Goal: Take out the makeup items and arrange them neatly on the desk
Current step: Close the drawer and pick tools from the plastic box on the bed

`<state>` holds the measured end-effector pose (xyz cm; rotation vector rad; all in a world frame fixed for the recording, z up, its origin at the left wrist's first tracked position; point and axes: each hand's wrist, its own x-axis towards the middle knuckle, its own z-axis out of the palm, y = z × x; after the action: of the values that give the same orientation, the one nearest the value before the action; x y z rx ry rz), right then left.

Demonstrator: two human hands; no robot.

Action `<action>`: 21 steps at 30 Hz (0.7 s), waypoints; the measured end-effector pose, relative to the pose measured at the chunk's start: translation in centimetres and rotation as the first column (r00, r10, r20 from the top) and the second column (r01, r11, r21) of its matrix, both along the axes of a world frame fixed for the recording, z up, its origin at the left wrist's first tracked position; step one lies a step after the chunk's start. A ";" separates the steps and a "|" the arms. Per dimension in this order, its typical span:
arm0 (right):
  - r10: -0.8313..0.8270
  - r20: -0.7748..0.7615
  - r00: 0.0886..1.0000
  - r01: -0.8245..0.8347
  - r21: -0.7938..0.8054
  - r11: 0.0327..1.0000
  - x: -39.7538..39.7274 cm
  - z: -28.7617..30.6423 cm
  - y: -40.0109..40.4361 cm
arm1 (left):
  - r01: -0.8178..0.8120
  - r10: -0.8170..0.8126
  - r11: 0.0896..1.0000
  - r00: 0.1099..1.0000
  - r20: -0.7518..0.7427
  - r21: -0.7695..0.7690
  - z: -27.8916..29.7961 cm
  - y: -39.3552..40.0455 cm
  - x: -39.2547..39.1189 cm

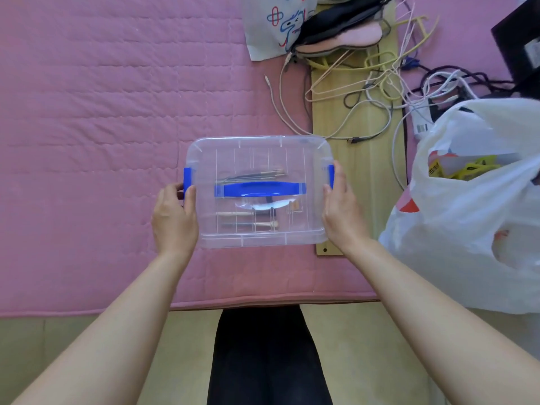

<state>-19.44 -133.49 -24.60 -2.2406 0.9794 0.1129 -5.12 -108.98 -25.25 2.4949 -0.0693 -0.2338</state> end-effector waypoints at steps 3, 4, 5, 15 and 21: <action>-0.025 0.043 0.999 0.027 -0.032 0.999 -0.1 -0.7 0.2 | 0.026 -0.032 0.998 0.996 0.087 0.058 -0.3 -0.1 -0.4; -0.021 0.046 0.999 0.024 -0.055 0.998 -0.1 -0.9 0.3 | 0.030 -0.039 0.996 0.994 0.106 0.082 -0.3 -0.2 -0.5; -0.014 0.046 0.999 0.017 -0.079 0.997 -0.1 -1.0 0.3 | 0.030 -0.042 0.994 0.992 0.120 0.103 -0.3 -0.3 -0.6; -0.004 0.072 0.997 0.009 -0.070 0.997 -0.7 -1.1 0.2 | -0.213 0.215 0.975 0.976 -0.037 0.056 -0.6 -0.7 -0.7; -0.050 0.071 0.996 0.055 -0.060 0.997 -0.3 -1.3 -0.1 | -0.405 0.333 0.888 0.893 -0.304 -0.216 -1.0 -1.1 0.0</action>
<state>-19.70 -133.56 -25.94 -2.2567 1.0161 -0.0180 -5.15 -110.12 -26.25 2.1270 0.4556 -0.3587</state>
